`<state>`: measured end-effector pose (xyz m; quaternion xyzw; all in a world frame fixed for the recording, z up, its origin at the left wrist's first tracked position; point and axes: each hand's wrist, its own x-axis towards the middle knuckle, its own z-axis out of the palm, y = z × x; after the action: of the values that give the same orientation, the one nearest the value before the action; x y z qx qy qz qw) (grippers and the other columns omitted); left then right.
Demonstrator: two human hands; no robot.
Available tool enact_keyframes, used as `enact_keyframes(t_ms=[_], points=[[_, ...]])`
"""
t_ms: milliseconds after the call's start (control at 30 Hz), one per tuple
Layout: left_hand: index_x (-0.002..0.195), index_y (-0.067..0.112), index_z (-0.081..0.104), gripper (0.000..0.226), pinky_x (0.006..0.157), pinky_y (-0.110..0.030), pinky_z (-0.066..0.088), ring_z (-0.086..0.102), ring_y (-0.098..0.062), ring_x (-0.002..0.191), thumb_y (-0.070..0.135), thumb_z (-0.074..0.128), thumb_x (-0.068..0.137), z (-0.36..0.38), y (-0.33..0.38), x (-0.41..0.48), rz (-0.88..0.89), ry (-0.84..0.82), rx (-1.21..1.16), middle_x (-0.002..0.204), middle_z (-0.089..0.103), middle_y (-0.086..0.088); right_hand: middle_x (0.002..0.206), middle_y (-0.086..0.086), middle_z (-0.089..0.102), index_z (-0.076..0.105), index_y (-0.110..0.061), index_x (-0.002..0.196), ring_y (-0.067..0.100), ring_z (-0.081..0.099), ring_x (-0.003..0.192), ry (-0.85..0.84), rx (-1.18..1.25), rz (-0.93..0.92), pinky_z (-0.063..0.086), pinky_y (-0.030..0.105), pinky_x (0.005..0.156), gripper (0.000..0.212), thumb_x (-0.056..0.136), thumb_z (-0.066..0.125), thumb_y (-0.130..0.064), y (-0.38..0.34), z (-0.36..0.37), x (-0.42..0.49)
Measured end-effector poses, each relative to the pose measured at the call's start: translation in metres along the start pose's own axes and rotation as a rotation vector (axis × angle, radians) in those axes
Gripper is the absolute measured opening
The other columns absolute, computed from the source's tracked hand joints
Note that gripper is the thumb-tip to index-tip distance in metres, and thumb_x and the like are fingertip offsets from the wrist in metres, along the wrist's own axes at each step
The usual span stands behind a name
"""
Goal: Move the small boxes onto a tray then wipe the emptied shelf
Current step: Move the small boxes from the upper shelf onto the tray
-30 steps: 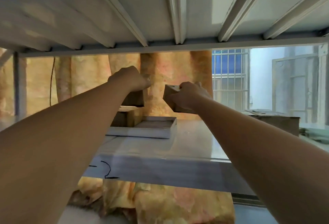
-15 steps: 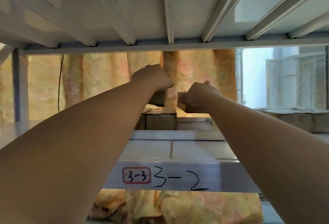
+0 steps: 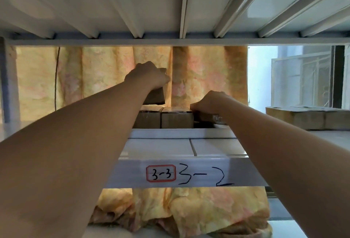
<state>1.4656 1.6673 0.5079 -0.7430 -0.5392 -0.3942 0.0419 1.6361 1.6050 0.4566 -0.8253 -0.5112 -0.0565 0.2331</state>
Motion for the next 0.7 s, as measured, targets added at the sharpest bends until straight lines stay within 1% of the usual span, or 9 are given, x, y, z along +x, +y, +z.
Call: enact_keyframes(t_ms=[67, 133, 233, 267, 333, 400, 500, 633, 700], points=[[0.093, 0.016, 0.045, 0.047, 0.049, -0.026, 0.033, 0.049, -0.021, 0.064, 0.056, 0.058, 0.072, -0.002, -0.006, 0.001, -0.024, -0.019, -0.003, 0.074, 0.047, -0.003, 0.103, 0.008, 0.051, 0.049, -0.020, 0.091, 0.022, 0.053, 0.069, 0.014, -0.010, -0.014, 0.037, 0.028, 0.051, 0.042, 0.070, 0.056, -0.056, -0.001, 0.002, 0.001], [0.096, 0.014, 0.045, 0.050, 0.049, -0.026, 0.033, 0.048, -0.021, 0.064, 0.056, 0.058, 0.072, -0.004, -0.008, 0.000, -0.039, -0.042, 0.014, 0.074, 0.046, -0.003, 0.104, 0.008, 0.052, 0.050, -0.019, 0.092, 0.023, 0.054, 0.070, 0.028, -0.021, -0.028, 0.041, 0.028, 0.054, 0.041, 0.073, 0.054, -0.055, -0.001, 0.002, 0.002], [0.110, 0.010, 0.050, 0.059, 0.050, -0.026, 0.036, 0.051, -0.024, 0.075, 0.055, 0.058, 0.073, -0.007, -0.008, -0.002, -0.050, -0.070, 0.008, 0.086, 0.049, -0.006, 0.115, 0.011, 0.053, 0.055, -0.018, 0.112, 0.027, 0.057, 0.084, 0.026, -0.018, -0.039, 0.048, 0.033, 0.070, 0.058, 0.075, 0.050, -0.062, 0.003, 0.004, 0.003], [0.111, 0.009, 0.050, 0.059, 0.052, -0.027, 0.038, 0.052, -0.025, 0.077, 0.054, 0.058, 0.074, -0.008, -0.007, -0.003, -0.052, -0.080, 0.008, 0.087, 0.049, -0.007, 0.120, 0.012, 0.053, 0.054, -0.017, 0.118, 0.029, 0.057, 0.090, 0.023, -0.016, -0.039, 0.050, 0.035, 0.077, 0.063, 0.076, 0.047, -0.064, 0.004, 0.005, 0.003], [0.107, 0.010, 0.050, 0.054, 0.057, -0.028, 0.042, 0.054, -0.026, 0.080, 0.052, 0.058, 0.074, -0.009, -0.007, -0.005, -0.058, -0.106, 0.027, 0.086, 0.051, -0.007, 0.126, 0.014, 0.052, 0.052, -0.016, 0.125, 0.031, 0.055, 0.100, 0.004, -0.017, -0.046, 0.049, 0.039, 0.087, 0.068, 0.081, 0.038, -0.065, 0.006, 0.007, 0.004], [0.103, 0.012, 0.048, 0.049, 0.063, -0.030, 0.044, 0.056, -0.027, 0.084, 0.051, 0.059, 0.075, -0.011, -0.007, -0.007, -0.069, -0.131, 0.050, 0.092, 0.053, -0.009, 0.129, 0.015, 0.052, 0.051, -0.014, 0.128, 0.032, 0.053, 0.107, -0.027, -0.028, -0.077, 0.045, 0.042, 0.094, 0.067, 0.086, 0.029, -0.062, 0.006, 0.010, 0.004], [0.098, 0.013, 0.044, 0.045, 0.067, -0.032, 0.046, 0.056, -0.027, 0.084, 0.049, 0.061, 0.076, -0.015, -0.007, -0.008, -0.096, -0.152, 0.043, 0.095, 0.053, -0.010, 0.130, 0.015, 0.053, 0.051, -0.012, 0.128, 0.032, 0.053, 0.109, -0.038, -0.037, -0.095, 0.044, 0.043, 0.095, 0.065, 0.090, 0.026, -0.058, 0.004, 0.013, 0.006], [0.093, 0.014, 0.044, 0.043, 0.063, -0.031, 0.044, 0.053, -0.023, 0.073, 0.049, 0.060, 0.076, -0.015, -0.011, -0.009, -0.111, -0.142, 0.061, 0.078, 0.049, -0.006, 0.126, 0.014, 0.054, 0.051, -0.014, 0.127, 0.032, 0.054, 0.107, -0.024, -0.017, -0.047, 0.046, 0.041, 0.090, 0.065, 0.086, 0.029, -0.060, 0.003, 0.016, 0.007], [0.092, 0.014, 0.044, 0.043, 0.064, -0.031, 0.044, 0.054, -0.024, 0.077, 0.050, 0.060, 0.075, -0.015, -0.013, -0.010, -0.109, -0.135, 0.083, 0.075, 0.047, -0.004, 0.133, 0.013, 0.050, 0.048, -0.016, 0.132, 0.033, 0.051, 0.113, -0.038, -0.042, -0.041, 0.046, 0.041, 0.091, 0.068, 0.085, 0.028, -0.061, 0.001, 0.017, 0.007]])
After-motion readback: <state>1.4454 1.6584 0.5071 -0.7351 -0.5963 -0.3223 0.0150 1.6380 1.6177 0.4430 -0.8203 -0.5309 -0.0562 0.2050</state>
